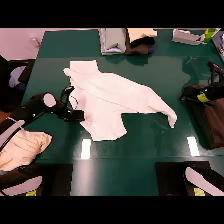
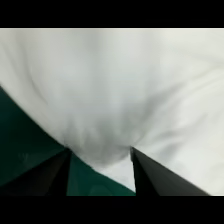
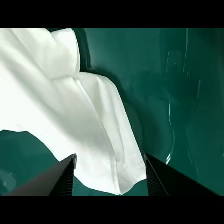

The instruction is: Fold the shirts.

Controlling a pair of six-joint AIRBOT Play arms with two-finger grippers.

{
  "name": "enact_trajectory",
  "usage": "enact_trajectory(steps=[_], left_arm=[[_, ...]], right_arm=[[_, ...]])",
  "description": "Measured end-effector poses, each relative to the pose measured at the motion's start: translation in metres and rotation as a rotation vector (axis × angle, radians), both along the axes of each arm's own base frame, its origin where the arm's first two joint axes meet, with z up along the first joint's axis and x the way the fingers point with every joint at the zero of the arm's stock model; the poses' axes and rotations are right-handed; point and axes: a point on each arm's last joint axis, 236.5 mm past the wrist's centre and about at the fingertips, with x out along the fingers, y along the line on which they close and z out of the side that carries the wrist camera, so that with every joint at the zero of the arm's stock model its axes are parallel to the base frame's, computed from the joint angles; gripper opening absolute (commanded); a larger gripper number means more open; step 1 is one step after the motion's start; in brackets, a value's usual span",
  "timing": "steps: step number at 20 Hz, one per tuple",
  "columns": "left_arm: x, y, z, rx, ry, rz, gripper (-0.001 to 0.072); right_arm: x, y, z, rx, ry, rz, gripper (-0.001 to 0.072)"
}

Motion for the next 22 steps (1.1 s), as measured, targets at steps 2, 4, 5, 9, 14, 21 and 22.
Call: enact_trajectory(steps=[2, 4, 5, 9, 14, 21, 22], left_arm=[[0.0, -0.007, -0.003, -0.015, -0.001, 0.01, 0.0041], [0.002, -0.011, -0.001, -0.025, -0.006, 0.01, 0.0032], [0.004, -0.011, 0.003, -0.014, -0.017, -0.003, 0.0032], [0.036, -0.008, 0.044, 0.017, -0.159, -0.044, 0.0032], [0.053, -0.001, 0.074, 0.061, -0.238, -0.081, 0.0032], [0.057, 0.001, 0.081, 0.07, -0.257, -0.087, 0.0032], [0.057, 0.001, 0.081, 0.07, -0.258, -0.087, 0.0032]], right_arm=[[-0.001, 0.0, 0.0, 0.0, 0.004, 0.005, 0.0498], [-0.004, 0.001, -0.001, -0.003, 0.015, 0.026, 0.0498], [-0.008, 0.002, -0.003, -0.004, 0.029, 0.045, 0.0499], [-0.028, 0.006, -0.006, -0.008, 0.094, 0.142, 0.0582], [-0.062, 0.013, -0.02, -0.006, 0.146, 0.215, 0.059], [-0.094, 0.029, -0.086, 0.016, 0.175, 0.227, 0.0564], [-0.093, 0.033, -0.092, 0.019, 0.166, 0.229, 0.0554]])
